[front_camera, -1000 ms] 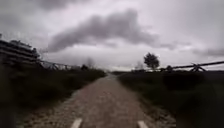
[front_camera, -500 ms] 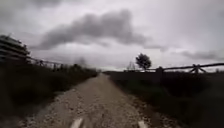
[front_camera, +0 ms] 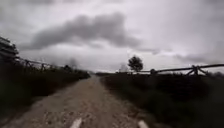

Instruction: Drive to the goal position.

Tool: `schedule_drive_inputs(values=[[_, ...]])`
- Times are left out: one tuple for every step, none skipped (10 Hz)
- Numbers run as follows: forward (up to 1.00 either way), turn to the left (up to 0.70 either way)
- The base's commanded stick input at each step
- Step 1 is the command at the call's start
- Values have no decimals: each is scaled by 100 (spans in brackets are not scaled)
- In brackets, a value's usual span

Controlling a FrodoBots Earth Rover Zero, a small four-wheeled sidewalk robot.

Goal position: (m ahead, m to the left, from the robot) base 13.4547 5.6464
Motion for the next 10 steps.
schedule_drive_inputs(values=[[70,0],[70,0],[70,0],[70,0],[70,0],[70,0],[70,0],[70,0],[70,0],[70,0]])
